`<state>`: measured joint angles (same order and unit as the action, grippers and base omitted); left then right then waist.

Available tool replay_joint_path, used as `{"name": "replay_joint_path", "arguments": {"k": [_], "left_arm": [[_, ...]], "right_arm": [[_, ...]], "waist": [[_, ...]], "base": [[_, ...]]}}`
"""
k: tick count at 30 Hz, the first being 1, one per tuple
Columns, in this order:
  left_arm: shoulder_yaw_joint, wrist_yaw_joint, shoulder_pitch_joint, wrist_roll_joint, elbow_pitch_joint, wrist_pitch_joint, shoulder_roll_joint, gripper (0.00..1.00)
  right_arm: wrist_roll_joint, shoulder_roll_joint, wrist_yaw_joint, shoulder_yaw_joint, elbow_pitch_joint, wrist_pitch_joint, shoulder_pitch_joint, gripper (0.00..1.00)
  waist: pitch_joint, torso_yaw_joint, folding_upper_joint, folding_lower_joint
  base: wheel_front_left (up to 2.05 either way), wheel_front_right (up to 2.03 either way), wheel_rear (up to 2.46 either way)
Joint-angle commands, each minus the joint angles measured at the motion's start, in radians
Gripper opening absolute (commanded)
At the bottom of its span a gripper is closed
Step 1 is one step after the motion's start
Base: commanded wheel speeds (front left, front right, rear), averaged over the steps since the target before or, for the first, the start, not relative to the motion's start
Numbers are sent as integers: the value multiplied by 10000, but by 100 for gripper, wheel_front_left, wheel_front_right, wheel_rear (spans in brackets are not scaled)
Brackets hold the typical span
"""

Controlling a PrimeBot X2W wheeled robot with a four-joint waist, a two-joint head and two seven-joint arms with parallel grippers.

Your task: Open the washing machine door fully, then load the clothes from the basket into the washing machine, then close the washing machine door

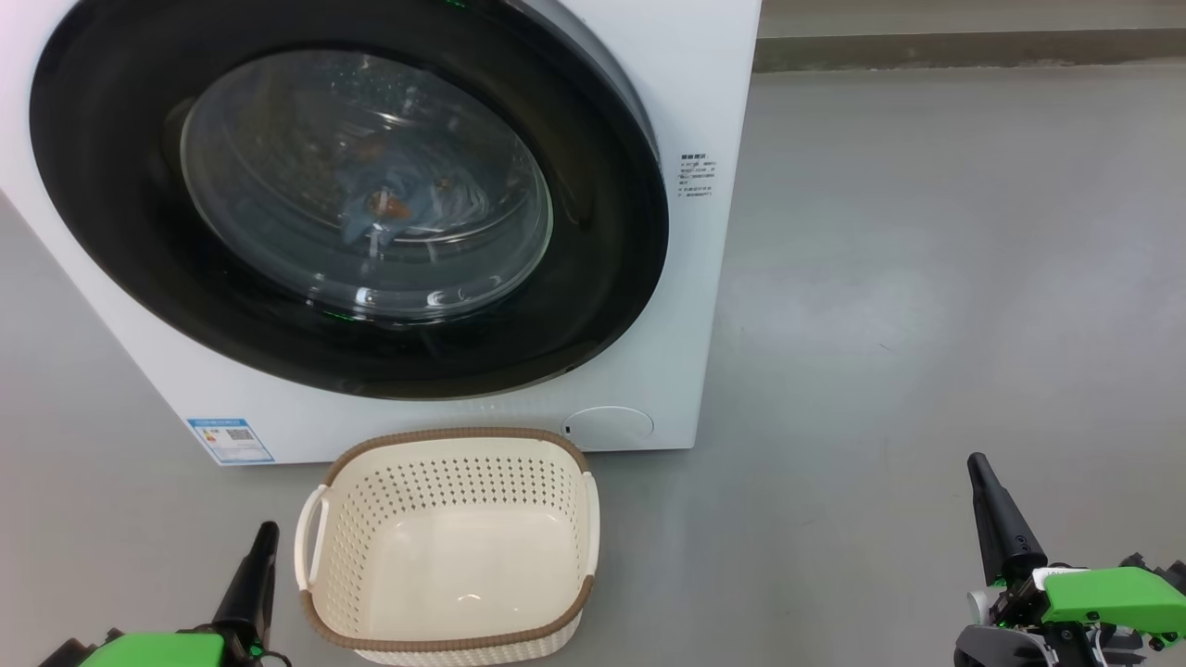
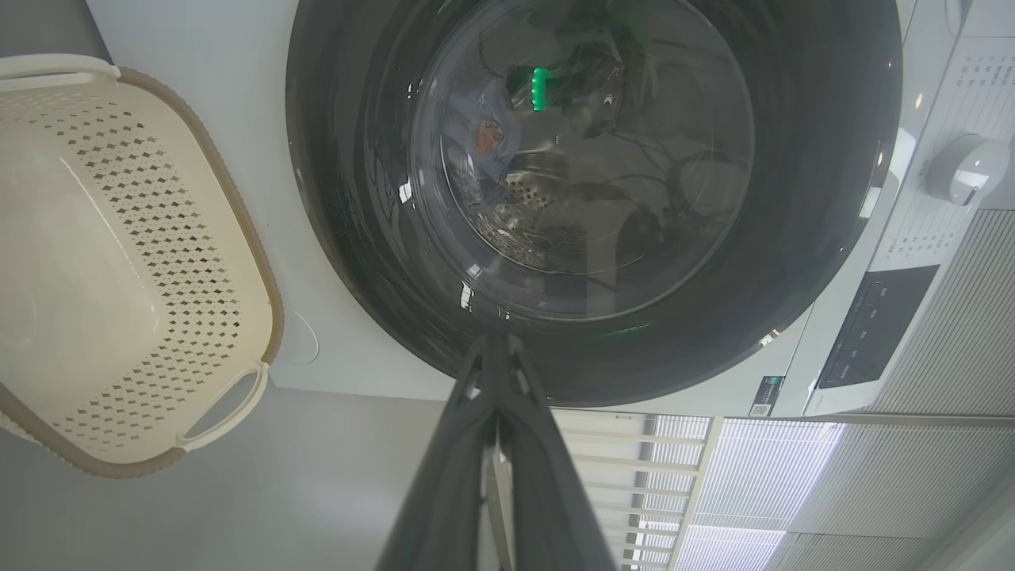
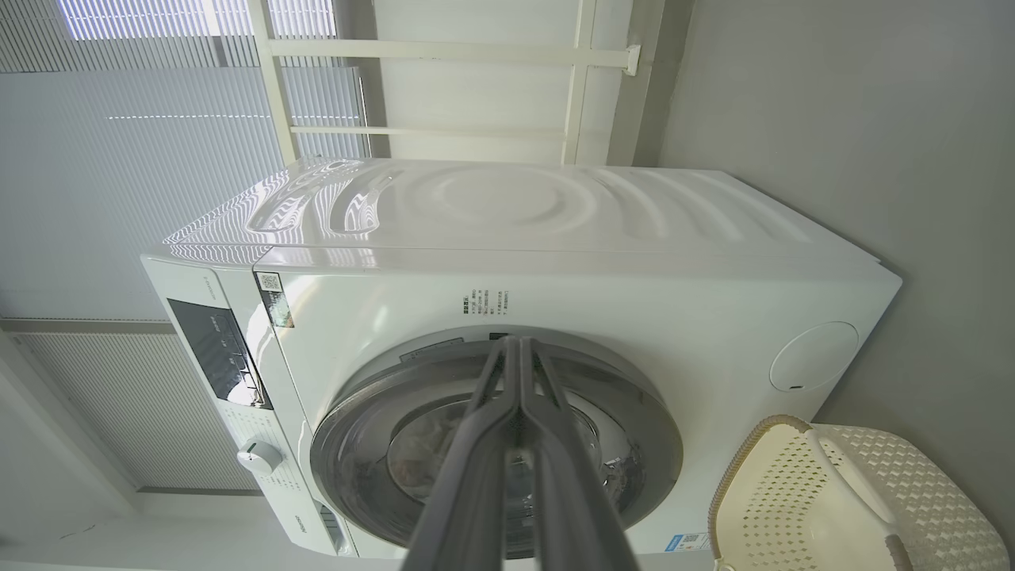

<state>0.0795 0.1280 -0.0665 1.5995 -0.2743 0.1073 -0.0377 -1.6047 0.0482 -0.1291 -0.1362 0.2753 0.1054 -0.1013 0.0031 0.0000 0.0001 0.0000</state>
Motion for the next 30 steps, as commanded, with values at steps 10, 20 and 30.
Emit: {"name": "replay_joint_path", "arguments": {"k": [10,20,30], "left_arm": [[348,27,-415,88,294,63,-126,0],[347,27,-415,88,294,62,-125,0],[346,27,-415,89,294,62,-125,0]], "right_arm": [[-34,23,-16,218,-305,84,-67,0],[-33,23,-16,217,-305,84,-67,0],[-32,22,-16,216,-305,85,-67,0]], "waist": [[0,0,-1,0],[0,0,-1,0],[0,0,-1,0]], "base": [[0,0,0],[0,0,0],[0,0,0]]}}
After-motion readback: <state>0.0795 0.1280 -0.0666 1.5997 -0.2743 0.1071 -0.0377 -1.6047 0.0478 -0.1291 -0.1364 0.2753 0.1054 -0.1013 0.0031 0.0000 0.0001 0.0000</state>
